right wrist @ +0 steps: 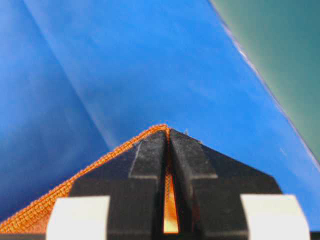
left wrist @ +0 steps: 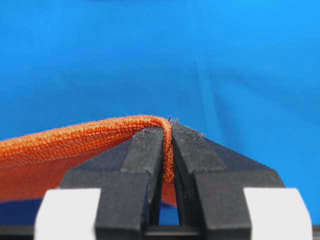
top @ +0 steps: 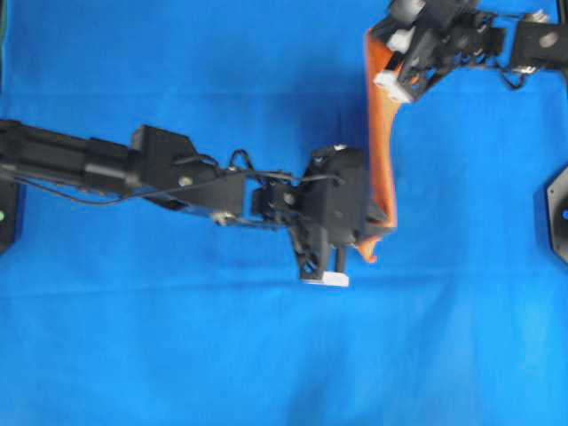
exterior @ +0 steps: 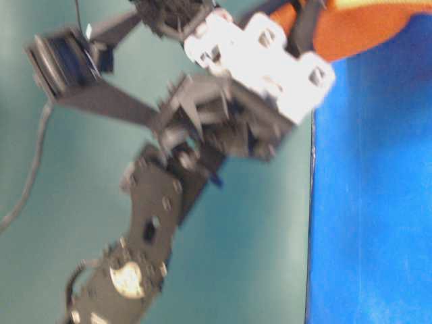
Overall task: Fold the orange towel.
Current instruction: 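Lift the strip and swing the right gripper's end toward the far side, then lay the strip down vertically and open both grippers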
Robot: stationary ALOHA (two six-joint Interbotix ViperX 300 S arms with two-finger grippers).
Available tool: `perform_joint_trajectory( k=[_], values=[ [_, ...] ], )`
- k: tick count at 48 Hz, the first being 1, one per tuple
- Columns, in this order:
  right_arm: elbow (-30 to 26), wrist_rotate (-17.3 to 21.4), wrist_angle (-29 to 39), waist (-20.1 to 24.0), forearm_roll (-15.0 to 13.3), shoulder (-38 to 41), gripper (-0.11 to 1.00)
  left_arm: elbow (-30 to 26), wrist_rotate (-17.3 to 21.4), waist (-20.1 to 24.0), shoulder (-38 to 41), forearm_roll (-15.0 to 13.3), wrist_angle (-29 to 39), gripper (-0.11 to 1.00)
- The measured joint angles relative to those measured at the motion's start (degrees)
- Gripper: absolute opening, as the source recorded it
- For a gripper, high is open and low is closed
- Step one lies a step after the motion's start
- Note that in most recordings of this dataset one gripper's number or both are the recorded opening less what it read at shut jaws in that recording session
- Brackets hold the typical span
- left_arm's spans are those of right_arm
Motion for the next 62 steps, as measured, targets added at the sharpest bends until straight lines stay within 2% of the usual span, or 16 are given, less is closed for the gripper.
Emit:
perform_joint_trajectory(
  k=[13,21,40,42,48,50,53,59,62],
  values=[
    [-8.53,-1.23,-2.02,2.46,-0.09,10.63,0.02,13.01,-5.89,-0.53,-5.54,0.00,-5.10,0.01],
    [-10.63,-2.72,-2.29,2.99,-0.18,12.30,0.02,18.11,-6.86,-0.88,-7.91,0.00,-8.53,0.01],
    [-10.72,-2.90,-4.22,2.99,-0.26,13.45,0.02,19.25,-6.86,-0.79,-7.91,0.00,-9.84,0.02],
    [-10.63,-3.08,-4.66,2.99,-0.26,13.45,0.02,19.25,-6.86,-0.79,-7.73,0.00,-9.84,0.05],
    [-10.37,-3.25,-5.89,2.90,-0.26,13.45,0.03,19.07,-6.86,-0.79,-7.56,0.00,-9.84,0.26],
    [-10.20,-3.34,-6.06,2.72,-0.26,13.45,0.09,18.98,-6.86,-0.79,-7.47,0.00,-9.84,0.33],
    [-9.84,-3.25,-6.33,2.55,-0.26,13.45,0.30,18.90,-6.86,-0.79,-7.38,0.00,-9.84,0.45],
    [-9.23,-3.34,-6.50,2.37,-1.32,13.36,0.64,18.63,-6.86,-0.79,-7.38,0.00,-9.84,0.53],
    [-9.14,-3.43,-6.50,2.46,-1.58,13.45,0.64,18.54,-6.77,-0.62,-7.38,0.00,-9.84,0.53]
  ],
)
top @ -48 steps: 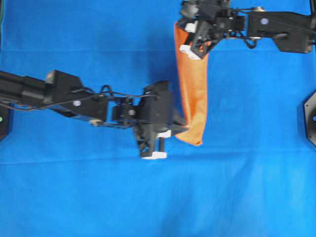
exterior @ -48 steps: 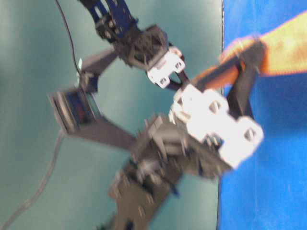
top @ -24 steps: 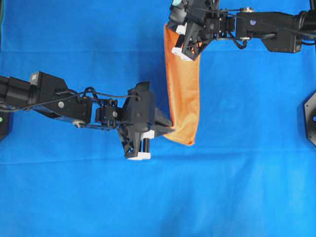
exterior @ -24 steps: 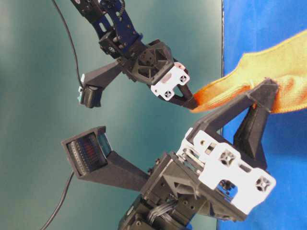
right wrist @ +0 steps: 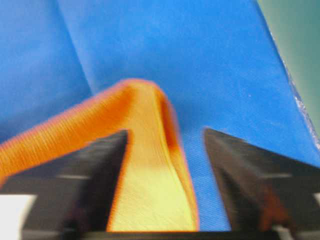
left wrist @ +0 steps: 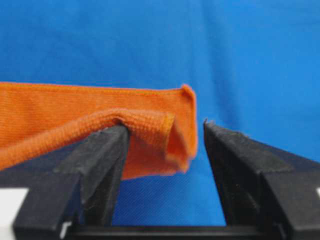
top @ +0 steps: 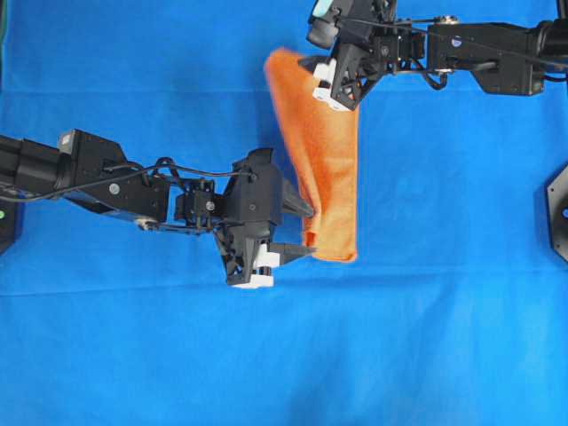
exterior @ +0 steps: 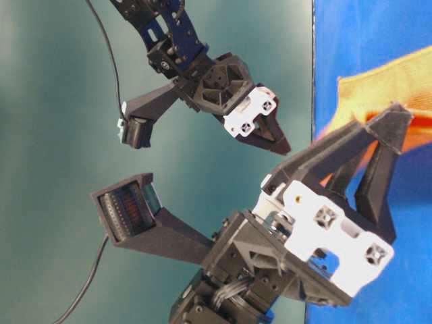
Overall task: Fold the orange towel.
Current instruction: 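Lay the strip down vertically and open both grippers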
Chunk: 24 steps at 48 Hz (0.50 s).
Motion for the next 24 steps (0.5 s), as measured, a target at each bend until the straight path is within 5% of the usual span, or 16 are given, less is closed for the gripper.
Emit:
perform_joint_trajectory(
  k=[7,24],
  values=[
    [0.00,-0.18,0.18,0.09,-0.18,-0.18,0.60,0.00,0.79,0.35,-0.70,0.00,1.41,0.53],
    [5.10,-0.18,0.97,0.18,-0.18,-9.49,0.60,3.25,1.23,1.76,-15.03,0.00,17.23,0.53]
  ],
)
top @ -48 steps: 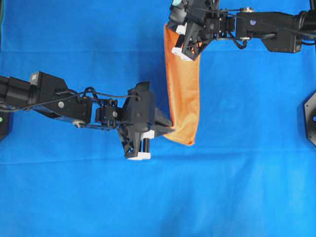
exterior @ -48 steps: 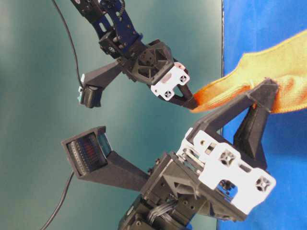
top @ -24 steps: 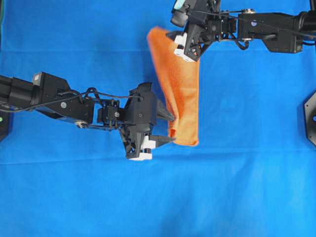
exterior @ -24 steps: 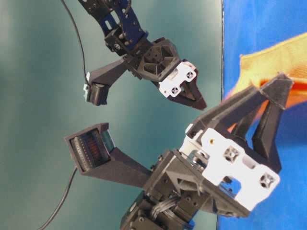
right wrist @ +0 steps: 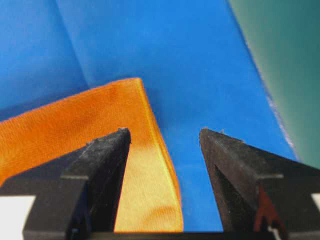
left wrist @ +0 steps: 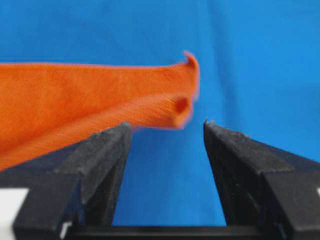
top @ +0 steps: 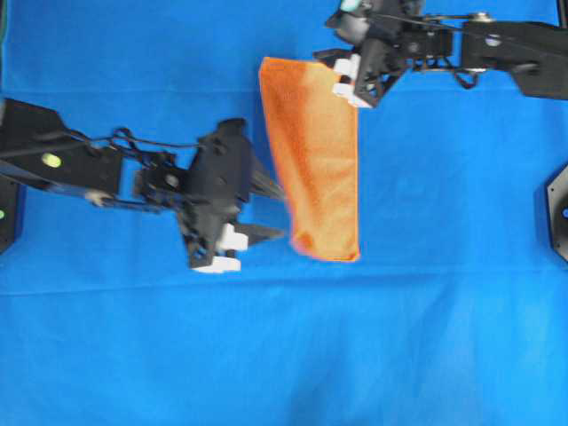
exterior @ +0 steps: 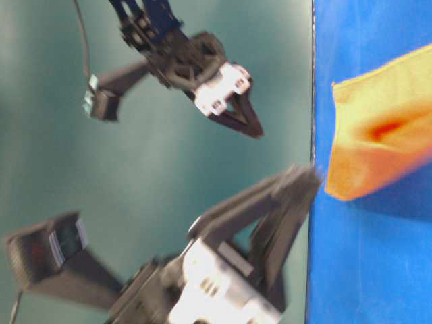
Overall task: Fold the orange towel.
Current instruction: 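Lay the strip down vertically and open both grippers, then grasp the strip's two far corners with both grippers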
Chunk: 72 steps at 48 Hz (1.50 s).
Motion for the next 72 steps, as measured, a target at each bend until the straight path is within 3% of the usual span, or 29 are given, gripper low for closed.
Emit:
perform_joint_trajectory(
  k=[15,33,47,72],
  values=[
    [10.81,1.67,-1.14,1.76,0.79,-15.82,0.60,7.29,0.35,2.90,-13.80,0.09,1.05,0.53],
    [22.41,4.92,-2.99,10.28,4.13,-32.52,0.60,18.19,1.41,7.21,-28.13,0.00,-7.03,0.53],
    [26.02,6.33,-4.31,12.13,4.92,-33.66,0.60,22.76,1.41,8.79,-30.85,0.00,-10.11,0.53],
    [25.49,6.33,-5.01,12.13,4.92,-31.90,0.60,22.50,1.58,8.88,-27.95,0.00,-13.97,0.53]
  ],
)
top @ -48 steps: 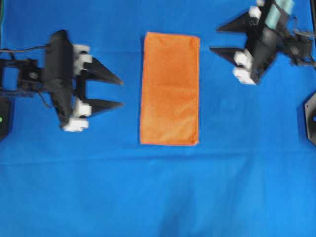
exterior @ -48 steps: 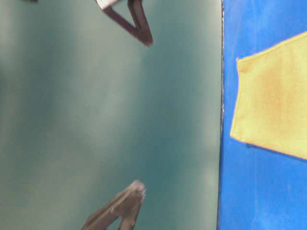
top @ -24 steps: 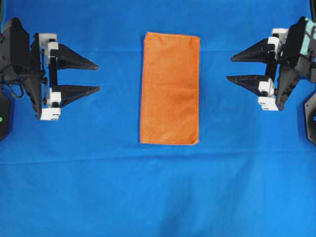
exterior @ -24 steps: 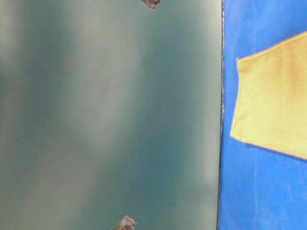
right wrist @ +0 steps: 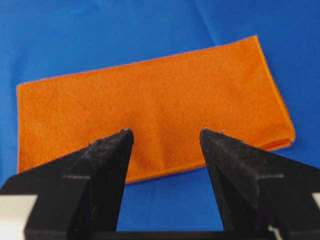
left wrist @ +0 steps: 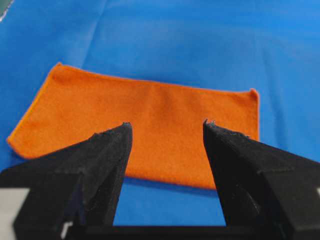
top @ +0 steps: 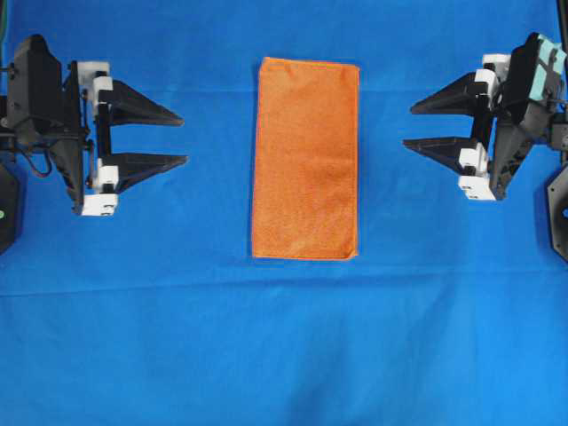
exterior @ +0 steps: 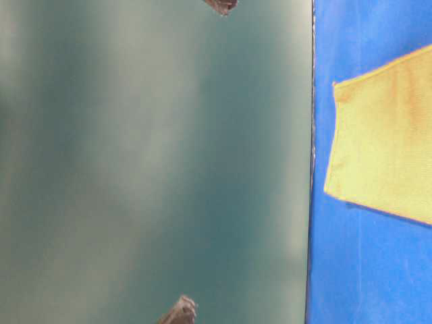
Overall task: Fold the orange towel.
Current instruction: 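Grasp the strip's two far corners with both grippers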
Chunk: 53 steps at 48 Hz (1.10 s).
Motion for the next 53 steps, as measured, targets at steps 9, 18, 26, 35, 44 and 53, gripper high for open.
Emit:
perform_joint_trajectory(
  k=[9,18,26,35,44,53],
  values=[
    [-2.20,0.00,0.00,-3.87,0.00,2.46,0.61,-3.60,0.18,2.29,6.15,0.00,-2.64,0.57],
    [-4.75,0.00,-0.09,-10.28,0.09,9.14,0.63,-9.93,0.62,5.62,15.91,0.00,-2.72,0.70],
    [-7.65,-0.18,-1.14,-14.33,-0.09,16.79,0.66,-15.56,0.70,9.32,25.22,0.00,-2.99,0.86],
    [-10.99,-0.62,-4.13,-17.93,-0.26,25.84,0.66,-19.69,0.70,13.36,35.07,0.00,-5.19,0.87],
    [-15.03,-0.70,-5.71,-19.95,-0.26,34.80,0.66,-23.03,0.70,17.23,43.86,0.00,-7.73,0.87],
    [-17.23,-0.70,-5.98,-20.57,-0.35,41.04,0.66,-24.61,0.70,20.30,48.87,0.00,-8.88,0.87]
  ],
)
